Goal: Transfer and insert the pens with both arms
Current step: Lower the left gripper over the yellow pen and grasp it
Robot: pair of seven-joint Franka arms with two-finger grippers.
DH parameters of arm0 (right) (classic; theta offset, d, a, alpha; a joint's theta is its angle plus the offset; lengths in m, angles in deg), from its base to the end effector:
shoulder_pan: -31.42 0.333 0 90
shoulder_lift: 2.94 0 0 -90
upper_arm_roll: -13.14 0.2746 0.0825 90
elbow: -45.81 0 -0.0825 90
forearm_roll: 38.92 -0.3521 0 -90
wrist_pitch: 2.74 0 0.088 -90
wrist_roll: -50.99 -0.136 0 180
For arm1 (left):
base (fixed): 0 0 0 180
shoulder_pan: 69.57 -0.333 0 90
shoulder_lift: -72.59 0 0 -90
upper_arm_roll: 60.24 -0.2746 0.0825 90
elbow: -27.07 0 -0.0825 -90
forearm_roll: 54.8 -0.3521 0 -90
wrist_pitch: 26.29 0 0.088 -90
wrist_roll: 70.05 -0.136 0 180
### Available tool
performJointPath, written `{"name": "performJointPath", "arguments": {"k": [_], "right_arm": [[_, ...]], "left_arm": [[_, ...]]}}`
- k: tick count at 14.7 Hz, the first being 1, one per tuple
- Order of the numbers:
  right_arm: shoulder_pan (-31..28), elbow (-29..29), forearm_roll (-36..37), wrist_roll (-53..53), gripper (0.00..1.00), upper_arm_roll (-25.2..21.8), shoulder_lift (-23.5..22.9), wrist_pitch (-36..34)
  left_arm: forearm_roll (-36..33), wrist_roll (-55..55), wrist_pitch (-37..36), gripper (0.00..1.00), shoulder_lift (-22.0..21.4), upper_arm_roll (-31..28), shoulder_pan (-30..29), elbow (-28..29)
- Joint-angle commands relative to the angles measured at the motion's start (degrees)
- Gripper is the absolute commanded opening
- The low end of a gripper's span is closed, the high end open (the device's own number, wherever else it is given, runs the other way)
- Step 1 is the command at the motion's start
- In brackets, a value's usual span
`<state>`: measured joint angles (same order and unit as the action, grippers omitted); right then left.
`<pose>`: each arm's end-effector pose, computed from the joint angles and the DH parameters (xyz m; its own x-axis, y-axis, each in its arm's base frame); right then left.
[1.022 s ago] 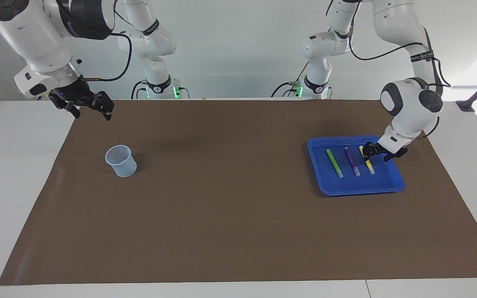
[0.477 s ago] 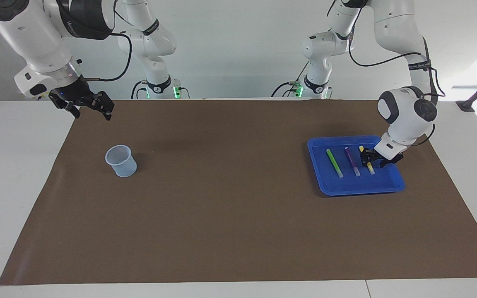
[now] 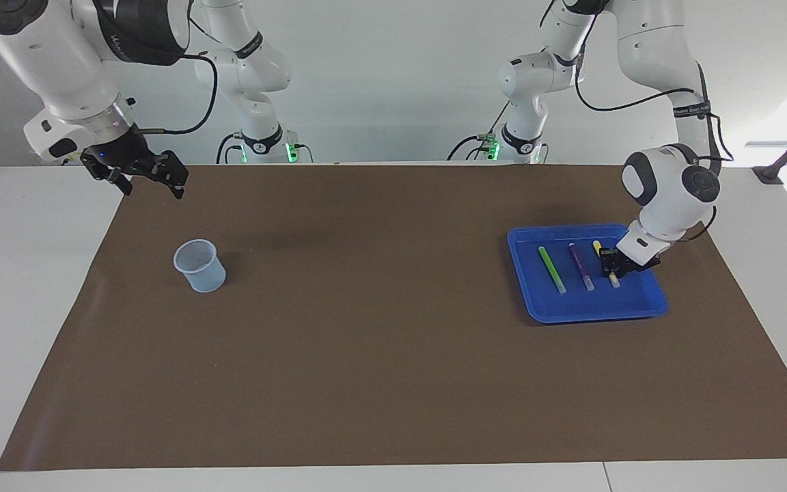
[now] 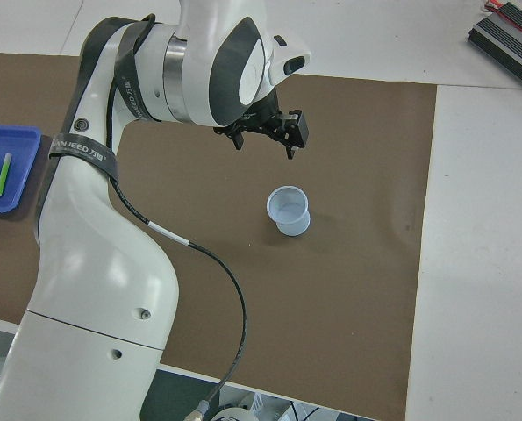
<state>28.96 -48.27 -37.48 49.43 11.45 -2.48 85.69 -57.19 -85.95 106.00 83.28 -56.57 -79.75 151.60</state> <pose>0.5106 -0.0406 0.5250 0.9909 -0.0999 -0.0897 -0.0978 -0.9948 0.0273 0.5161 0.0603 0.2556 0.9802 -0.1904 -0.0537 -0.1908 -0.9816 -0.0029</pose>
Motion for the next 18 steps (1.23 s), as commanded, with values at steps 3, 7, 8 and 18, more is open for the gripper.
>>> {"name": "performJointPath", "arguments": {"k": [3, 7, 8, 18], "right_arm": [[-0.35, -0.14, -0.47, 1.02, 1.00, 0.03, 0.42, -0.10], [-0.35, -0.14, -0.47, 0.94, 1.00, 0.03, 0.42, -0.10], [-0.35, -0.14, -0.47, 0.94, 1.00, 0.03, 0.42, -0.10], [-0.35, -0.14, -0.47, 1.02, 1.00, 0.03, 0.42, -0.10]], "left_arm": [[-1.12, -0.18, 1.22, 0.00, -0.31, 0.02, -0.38, 1.07], [-1.04, 0.09, 0.86, 0.00, -0.14, 0.02, -0.46, 0.28], [-1.04, 0.17, 0.60, 0.00, -0.14, 0.02, -0.46, 0.10], [-0.07, 20.79, -31.36, 0.00, -0.66, 0.64, 6.82, -22.20]]}}
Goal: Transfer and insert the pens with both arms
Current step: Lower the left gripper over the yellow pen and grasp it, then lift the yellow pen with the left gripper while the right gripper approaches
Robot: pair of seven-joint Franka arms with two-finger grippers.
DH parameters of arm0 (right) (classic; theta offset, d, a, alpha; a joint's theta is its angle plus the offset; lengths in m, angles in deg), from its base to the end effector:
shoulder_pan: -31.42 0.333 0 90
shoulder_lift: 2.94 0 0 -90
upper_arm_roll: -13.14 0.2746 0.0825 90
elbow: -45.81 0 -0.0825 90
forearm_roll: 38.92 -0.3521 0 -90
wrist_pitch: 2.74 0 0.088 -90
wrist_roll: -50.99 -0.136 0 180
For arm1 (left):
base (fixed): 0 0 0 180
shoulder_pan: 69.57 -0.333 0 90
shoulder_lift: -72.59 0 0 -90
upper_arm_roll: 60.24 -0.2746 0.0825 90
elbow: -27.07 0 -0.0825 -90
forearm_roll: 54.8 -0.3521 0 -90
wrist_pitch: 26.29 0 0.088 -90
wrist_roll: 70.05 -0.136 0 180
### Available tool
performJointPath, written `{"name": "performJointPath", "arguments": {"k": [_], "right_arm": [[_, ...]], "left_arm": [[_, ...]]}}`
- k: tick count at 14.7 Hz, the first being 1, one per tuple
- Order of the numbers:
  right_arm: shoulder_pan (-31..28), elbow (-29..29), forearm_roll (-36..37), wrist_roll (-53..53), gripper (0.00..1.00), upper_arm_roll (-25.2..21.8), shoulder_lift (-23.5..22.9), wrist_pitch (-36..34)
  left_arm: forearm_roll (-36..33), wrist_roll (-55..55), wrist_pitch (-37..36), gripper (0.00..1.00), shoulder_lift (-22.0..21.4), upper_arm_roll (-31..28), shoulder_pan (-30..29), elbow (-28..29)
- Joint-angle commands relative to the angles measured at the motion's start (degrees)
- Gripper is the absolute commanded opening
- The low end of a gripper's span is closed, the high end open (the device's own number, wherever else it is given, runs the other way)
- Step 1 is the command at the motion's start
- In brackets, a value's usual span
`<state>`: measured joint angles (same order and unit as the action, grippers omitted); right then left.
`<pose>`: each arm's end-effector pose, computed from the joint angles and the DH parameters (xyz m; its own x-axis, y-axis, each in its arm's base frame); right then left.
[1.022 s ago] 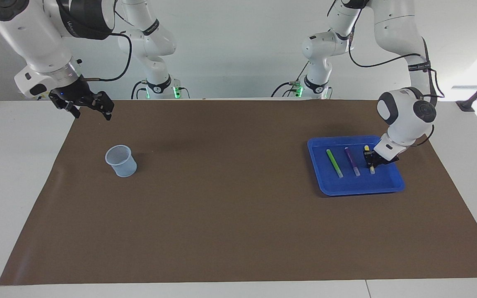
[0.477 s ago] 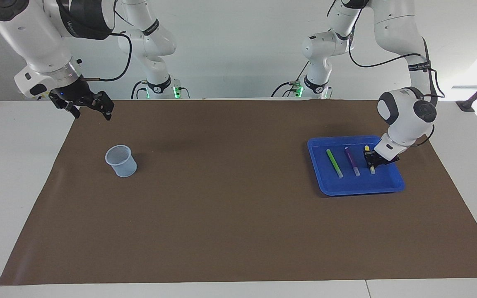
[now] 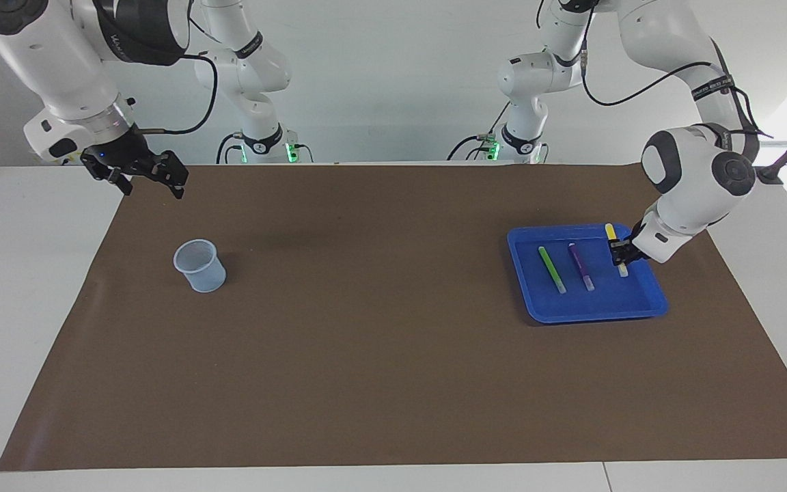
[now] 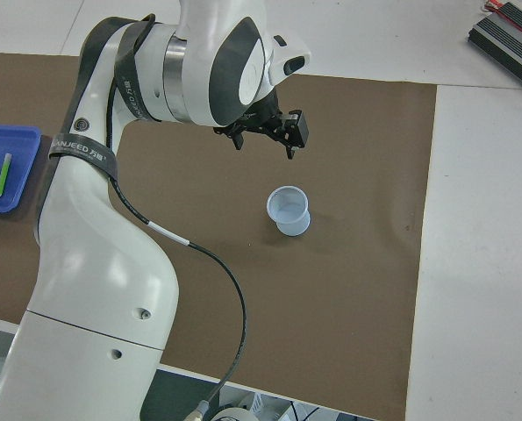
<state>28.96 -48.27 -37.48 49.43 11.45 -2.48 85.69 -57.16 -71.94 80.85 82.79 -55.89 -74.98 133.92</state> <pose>0.5106 -0.0406 0.5250 0.9909 -0.0999 -0.0897 -0.0978 -0.9948 0.0273 0.5440 0.0153 0.3532 0.9846 -0.0280 -0.1723 -0.0315 -0.9993 -0.0176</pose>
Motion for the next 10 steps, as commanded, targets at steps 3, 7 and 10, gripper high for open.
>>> {"name": "performJointPath", "arguments": {"k": [3, 7, 10], "right_arm": [[-0.35, -0.14, -0.47, 0.94, 1.00, 0.03, 0.42, -0.10], [-0.35, -0.14, -0.47, 0.94, 1.00, 0.03, 0.42, -0.18], [0.00, -1.80, -0.65, 5.04, 1.00, 0.20, 1.38, -0.80]], "left_arm": [[6.82, 21.26, -13.61, 0.00, -0.43, 0.05, 4.69, -11.21], [16.14, 41.48, -16.44, 0.00, -4.03, 4.26, 4.96, -12.28], [22.21, 55.63, -16.00, 0.00, -5.44, 6.99, 6.36, -11.67]]}}
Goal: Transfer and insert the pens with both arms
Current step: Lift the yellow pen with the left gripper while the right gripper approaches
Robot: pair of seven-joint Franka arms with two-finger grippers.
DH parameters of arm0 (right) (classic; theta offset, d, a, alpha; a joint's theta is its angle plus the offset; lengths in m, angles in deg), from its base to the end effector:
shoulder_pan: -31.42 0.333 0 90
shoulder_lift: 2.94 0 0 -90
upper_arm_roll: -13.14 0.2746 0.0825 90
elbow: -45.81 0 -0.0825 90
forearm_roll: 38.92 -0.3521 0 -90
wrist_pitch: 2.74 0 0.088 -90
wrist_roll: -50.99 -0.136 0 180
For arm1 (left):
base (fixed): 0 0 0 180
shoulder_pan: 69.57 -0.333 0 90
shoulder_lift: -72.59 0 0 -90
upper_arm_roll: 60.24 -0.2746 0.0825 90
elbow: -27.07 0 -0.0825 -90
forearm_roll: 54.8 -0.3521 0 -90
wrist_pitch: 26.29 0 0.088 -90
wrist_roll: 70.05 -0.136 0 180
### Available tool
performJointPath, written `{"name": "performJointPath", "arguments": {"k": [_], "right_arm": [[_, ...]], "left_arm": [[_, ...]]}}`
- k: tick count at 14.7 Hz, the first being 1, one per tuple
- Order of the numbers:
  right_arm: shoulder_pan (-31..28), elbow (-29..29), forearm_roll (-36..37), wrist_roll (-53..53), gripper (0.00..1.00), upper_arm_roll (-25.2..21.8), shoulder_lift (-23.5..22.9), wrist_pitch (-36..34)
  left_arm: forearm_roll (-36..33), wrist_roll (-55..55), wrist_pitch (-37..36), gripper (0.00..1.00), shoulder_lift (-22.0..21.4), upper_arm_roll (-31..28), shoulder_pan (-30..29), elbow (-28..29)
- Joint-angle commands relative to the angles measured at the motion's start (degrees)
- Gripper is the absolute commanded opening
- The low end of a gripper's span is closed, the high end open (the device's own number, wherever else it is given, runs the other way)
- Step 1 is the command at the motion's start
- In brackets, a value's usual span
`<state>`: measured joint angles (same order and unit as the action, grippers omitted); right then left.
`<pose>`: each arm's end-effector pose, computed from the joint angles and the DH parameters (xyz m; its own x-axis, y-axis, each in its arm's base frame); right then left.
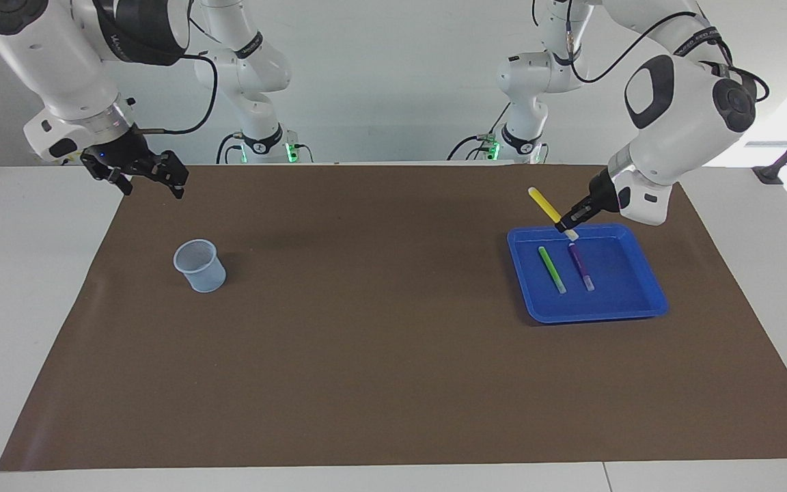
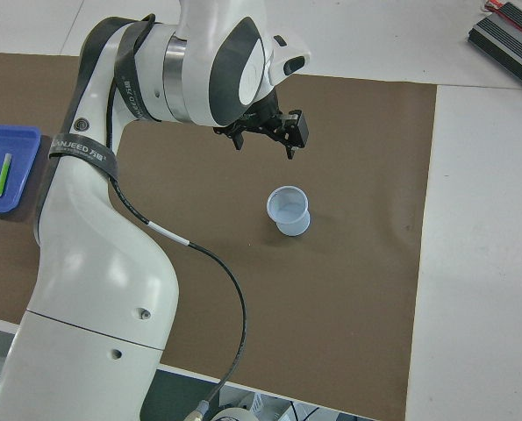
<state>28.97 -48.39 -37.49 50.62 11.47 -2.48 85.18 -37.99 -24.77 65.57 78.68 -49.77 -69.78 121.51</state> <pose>0.5092 -0.0402 0.5234 0.9917 -0.0788 -0.1012 -0.0766 -0.9967 0.0253 0.5248 -0.1308 0.4736 0.7686 0.5533 -0.3211 0.6098 -0.7854 0.1061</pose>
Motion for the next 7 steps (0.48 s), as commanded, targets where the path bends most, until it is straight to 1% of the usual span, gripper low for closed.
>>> {"name": "performJointPath", "arguments": {"k": [1, 3, 5, 7], "right_arm": [[0.16, -1.68, -2.55, 6.76, 1.00, 0.17, 1.29, -0.21], [-0.27, -1.86, -12.98, 7.84, 1.00, 0.09, 1.29, -0.29], [0.33, -2.03, -18.11, 7.75, 1.00, 0.26, 1.47, -1.08], [1.47, -2.64, -25.12, 7.14, 1.00, 0.87, 1.55, -0.21]], "left_arm": [[4.80, 12.87, -0.37, 0.00, -1.34, 1.13, 2.22, 1.18], [9.37, 19.12, 1.12, 0.00, -1.78, 1.13, 4.33, 1.27], [13.58, 28.25, 4.19, 0.00, -2.13, 1.31, 5.74, 2.23], [17.54, 32.84, 6.65, 0.00, -2.92, 1.31, 7.23, 3.81]]}}
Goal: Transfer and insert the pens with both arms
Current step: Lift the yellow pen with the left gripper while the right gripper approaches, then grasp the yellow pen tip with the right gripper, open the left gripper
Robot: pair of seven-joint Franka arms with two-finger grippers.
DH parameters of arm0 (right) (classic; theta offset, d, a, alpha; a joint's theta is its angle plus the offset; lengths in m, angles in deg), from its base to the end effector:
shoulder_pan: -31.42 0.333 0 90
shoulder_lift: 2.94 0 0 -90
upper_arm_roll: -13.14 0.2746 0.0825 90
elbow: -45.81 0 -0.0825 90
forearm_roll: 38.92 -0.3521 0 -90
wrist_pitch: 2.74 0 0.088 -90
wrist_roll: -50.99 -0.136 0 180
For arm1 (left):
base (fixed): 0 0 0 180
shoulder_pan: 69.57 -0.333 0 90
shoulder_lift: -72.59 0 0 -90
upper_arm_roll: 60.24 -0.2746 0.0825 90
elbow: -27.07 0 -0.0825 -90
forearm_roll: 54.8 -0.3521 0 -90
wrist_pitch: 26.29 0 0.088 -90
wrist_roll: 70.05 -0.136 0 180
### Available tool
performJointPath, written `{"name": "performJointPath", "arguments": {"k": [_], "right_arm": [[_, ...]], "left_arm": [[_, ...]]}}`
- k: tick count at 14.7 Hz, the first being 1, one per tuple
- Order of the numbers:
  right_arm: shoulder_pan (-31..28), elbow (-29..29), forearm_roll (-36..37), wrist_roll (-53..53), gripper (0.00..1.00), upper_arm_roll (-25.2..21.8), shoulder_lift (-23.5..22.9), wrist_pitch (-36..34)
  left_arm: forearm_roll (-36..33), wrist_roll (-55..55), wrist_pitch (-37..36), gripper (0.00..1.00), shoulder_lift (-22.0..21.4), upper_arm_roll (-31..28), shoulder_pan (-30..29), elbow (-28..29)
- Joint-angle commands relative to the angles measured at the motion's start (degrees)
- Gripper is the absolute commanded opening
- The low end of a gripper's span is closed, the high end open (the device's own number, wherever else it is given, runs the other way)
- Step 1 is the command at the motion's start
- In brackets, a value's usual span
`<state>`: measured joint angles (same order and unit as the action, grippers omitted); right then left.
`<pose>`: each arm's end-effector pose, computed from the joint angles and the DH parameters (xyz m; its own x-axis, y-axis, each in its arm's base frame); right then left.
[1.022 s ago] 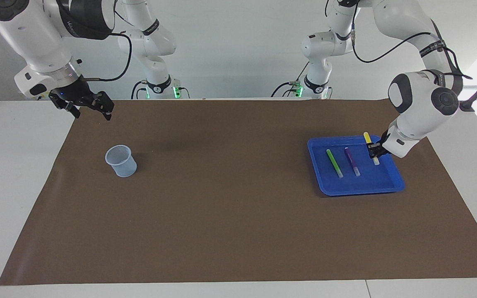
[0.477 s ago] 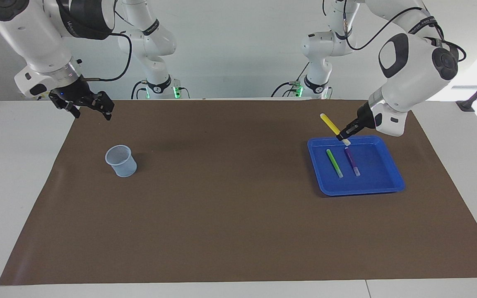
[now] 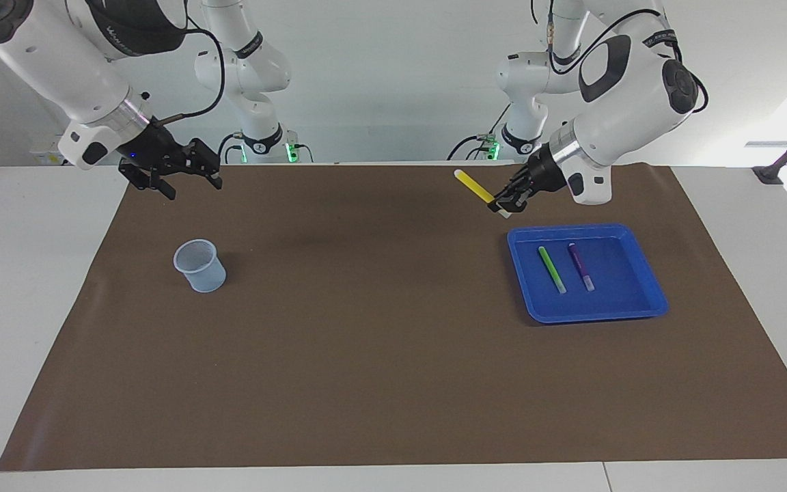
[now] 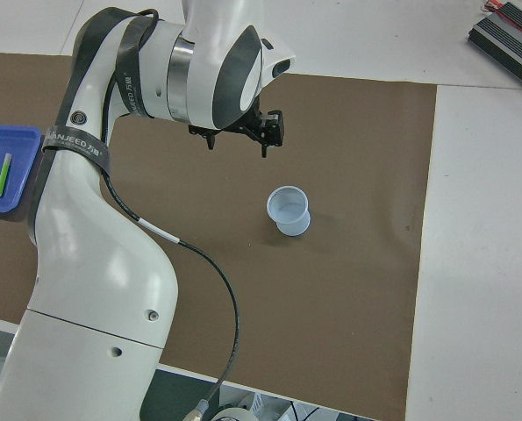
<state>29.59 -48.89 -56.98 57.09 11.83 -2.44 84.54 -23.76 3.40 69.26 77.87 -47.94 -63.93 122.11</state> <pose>0.5104 0.0154 0.5261 0.9945 0.0613 -0.0846 0.0311 -0.9468 -0.3202 0.5023 -0.2276 0.4944 0.4397 0.7253 -0.5297 0.8718 -0.4865 0.0576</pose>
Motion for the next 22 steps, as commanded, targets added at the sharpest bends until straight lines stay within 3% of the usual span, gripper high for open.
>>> {"name": "performJointPath", "arguments": {"k": [1, 2, 3, 8, 13, 15, 17, 22], "right_arm": [[1.56, -4.15, -9.58, -0.81, 1.00, 0.52, 2.39, 1.48], [1.65, -9.22, -14.92, -1.35, 1.00, 0.52, 4.75, 4.11], [1.91, -10.57, -20.03, -1.79, 1.00, 0.70, 5.73, 5.18], [12.00, -11.20, -21.31, -17.16, 1.00, 1.22, 5.56, 15.09], [21.06, -18.40, -26.83, -24.54, 1.00, 1.22, 7.85, 31.70], [21.86, -18.41, -27.11, -26.66, 1.00, 1.31, 7.76, 34.27], [21.78, -18.76, -27.28, -26.67, 0.90, 1.31, 7.15, 36.29], [21.87, -19.55, -27.37, -26.58, 0.84, 1.31, 7.41, 36.48]], "left_arm": [[4.46, 7.30, 4.80, 0.00, -2.37, -0.52, 2.43, 4.18], [6.30, 11.16, 7.08, 0.00, -3.07, -0.52, 3.13, 5.75], [8.14, 14.42, 10.15, 0.00, -3.86, -0.52, 4.36, 7.60], [11.14, 31.48, 20.54, 0.00, -4.49, -0.52, 9.02, 10.43], [11.41, 38.00, 26.51, 0.00, -5.18, -0.52, 13.94, 12.70], [14.29, 38.09, 28.54, 0.00, -6.32, -0.52, 14.74, 15.07], [15.37, 38.00, 29.07, 0.00, -6.60, -0.52, 14.83, 15.88], [16.42, 37.65, 29.51, 0.00, -6.77, -0.52, 14.74, 16.05]]}}
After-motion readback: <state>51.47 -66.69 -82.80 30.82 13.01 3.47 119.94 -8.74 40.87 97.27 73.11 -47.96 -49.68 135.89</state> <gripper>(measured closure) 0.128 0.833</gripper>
